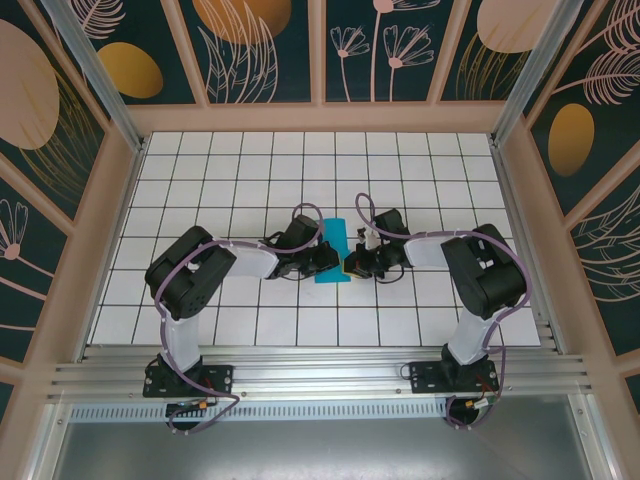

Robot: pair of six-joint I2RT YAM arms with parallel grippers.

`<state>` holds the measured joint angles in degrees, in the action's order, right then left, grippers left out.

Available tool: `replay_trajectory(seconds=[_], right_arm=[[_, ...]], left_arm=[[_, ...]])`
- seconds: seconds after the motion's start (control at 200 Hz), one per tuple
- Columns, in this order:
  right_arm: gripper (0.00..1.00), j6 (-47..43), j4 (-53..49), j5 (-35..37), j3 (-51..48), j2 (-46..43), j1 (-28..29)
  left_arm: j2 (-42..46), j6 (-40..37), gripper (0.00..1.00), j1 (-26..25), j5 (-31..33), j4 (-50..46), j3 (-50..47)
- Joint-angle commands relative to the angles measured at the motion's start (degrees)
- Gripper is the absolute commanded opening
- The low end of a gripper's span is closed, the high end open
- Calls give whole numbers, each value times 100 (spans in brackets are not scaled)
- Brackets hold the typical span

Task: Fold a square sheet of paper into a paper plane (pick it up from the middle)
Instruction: Fold the triangle a second time at the center of the table.

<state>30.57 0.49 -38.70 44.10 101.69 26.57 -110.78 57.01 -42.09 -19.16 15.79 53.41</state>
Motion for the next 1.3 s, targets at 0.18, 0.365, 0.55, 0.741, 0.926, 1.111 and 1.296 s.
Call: replay_trajectory(seconds=[0.18,0.365,0.55,0.741,0.926,1.111,1.296], right_arm=[[2,-139,-565,669,-147,329,24],[2,-156,-584,684,-185,313,38],[2,-178,-616,671,-206,341,48],[2,-209,-646,661,-201,334,47],[2,-216,-642,653,-191,339,45],[2,-218,-648,643,-166,351,47],[1,-224,-656,653,-182,352,43]], left_arm=[[-49,-131,13,25,1116,-968,193],[-90,-37,14,92,1228,-1063,402],[-96,44,15,205,1161,-983,429],[-126,56,16,336,1199,-1001,460],[-171,40,17,512,1236,-1055,487],[-263,-15,16,588,1342,-1273,609],[-268,-52,17,706,1419,-1371,648]])
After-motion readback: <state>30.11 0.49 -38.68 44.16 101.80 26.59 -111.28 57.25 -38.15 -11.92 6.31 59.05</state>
